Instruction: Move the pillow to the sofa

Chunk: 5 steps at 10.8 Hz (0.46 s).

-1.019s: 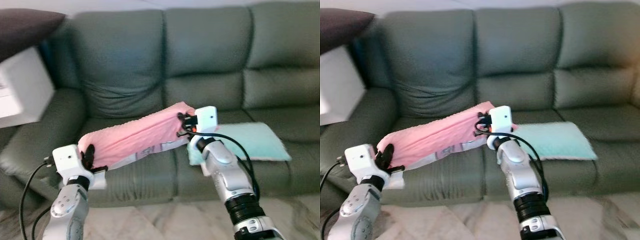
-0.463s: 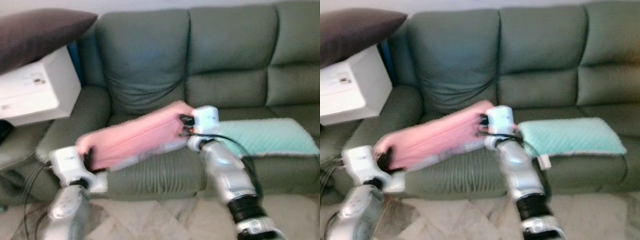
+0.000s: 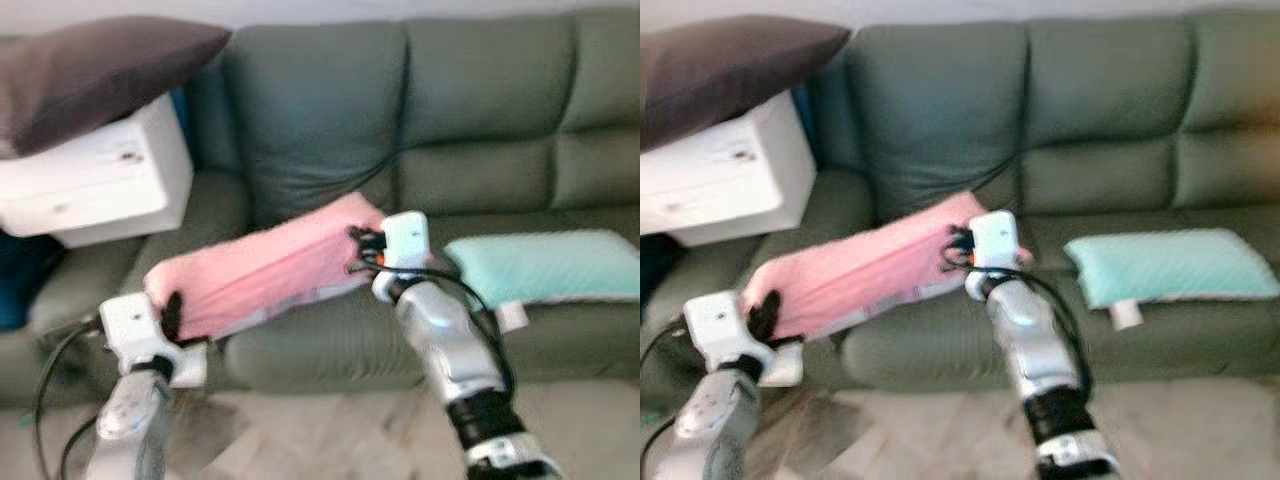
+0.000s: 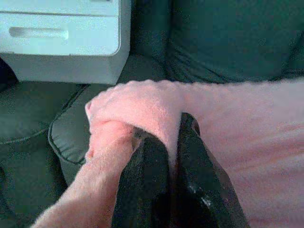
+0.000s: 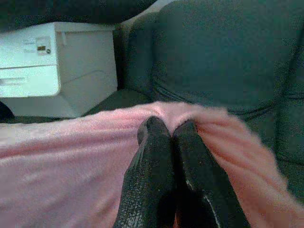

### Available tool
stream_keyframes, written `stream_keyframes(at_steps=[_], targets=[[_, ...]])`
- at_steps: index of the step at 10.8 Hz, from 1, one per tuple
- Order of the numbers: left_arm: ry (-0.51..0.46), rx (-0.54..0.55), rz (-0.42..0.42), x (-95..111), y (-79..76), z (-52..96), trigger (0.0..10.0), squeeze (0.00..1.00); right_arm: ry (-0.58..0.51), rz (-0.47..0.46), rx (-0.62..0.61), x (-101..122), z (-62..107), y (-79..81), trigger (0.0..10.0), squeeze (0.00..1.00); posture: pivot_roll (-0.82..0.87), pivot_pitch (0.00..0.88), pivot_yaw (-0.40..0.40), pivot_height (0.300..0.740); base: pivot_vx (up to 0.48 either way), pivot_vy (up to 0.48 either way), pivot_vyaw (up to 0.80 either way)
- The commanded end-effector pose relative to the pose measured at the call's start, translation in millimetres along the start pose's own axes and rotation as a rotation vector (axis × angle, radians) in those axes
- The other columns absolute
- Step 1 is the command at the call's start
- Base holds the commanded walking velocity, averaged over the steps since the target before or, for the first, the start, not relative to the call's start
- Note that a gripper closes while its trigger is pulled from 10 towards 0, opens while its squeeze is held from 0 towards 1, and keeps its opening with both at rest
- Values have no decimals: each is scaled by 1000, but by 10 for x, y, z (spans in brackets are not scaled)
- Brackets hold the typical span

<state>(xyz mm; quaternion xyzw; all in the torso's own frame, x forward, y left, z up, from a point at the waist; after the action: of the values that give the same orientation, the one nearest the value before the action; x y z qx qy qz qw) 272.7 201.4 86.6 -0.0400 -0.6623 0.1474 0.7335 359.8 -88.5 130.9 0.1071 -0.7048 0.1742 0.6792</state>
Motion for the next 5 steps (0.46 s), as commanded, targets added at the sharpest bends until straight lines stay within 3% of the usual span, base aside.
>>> stream_keyframes(at_steps=[1,5], targets=[[-23,36,-36,55,85,-6,10000,0,-43,7,-41,125,-18,-93,10000,0,-153,20,60,740,0,0,0],[-25,23,-24,29,32,-22,10000,0,-44,13,-45,135,-21,-116,10000,0,-161,13,60,740,0,0,-772]])
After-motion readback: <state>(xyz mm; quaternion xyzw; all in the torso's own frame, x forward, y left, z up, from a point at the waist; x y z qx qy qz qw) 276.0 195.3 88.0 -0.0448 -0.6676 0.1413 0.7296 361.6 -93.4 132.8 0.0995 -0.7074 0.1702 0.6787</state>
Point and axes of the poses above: a point about 5 cm out from each wrist's last joint towards the gripper, its own z axis pointing back from the gripper into the wrist, its own x axis along the axis of the wrist's last joint, y = z × x, the point moved 2 cm from there along -z, pointing out of the wrist towards the gripper, and after that the axes turned 6 degrees about z, right-handed, at the moved point
